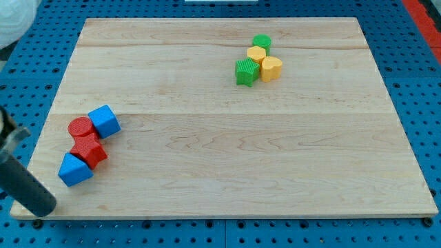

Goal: Move the red star to the right side of the yellow heart

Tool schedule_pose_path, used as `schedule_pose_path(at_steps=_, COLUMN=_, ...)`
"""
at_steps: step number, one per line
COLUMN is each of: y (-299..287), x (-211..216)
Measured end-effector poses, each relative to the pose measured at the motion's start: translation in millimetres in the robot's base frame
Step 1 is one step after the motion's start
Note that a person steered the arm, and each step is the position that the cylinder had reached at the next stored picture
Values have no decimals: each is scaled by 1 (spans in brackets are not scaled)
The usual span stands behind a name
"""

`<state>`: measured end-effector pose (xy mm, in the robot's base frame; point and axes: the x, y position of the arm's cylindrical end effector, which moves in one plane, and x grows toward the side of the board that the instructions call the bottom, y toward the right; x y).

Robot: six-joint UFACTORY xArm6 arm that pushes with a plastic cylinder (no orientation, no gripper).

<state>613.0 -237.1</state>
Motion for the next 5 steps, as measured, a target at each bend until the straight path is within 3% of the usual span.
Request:
schedule_pose_path(at_steps=1, y=18, x=-10)
schedule_pose_path(at_steps=3, y=-5, x=-26)
schedule_pose_path(at_steps=5, y=23, x=-66)
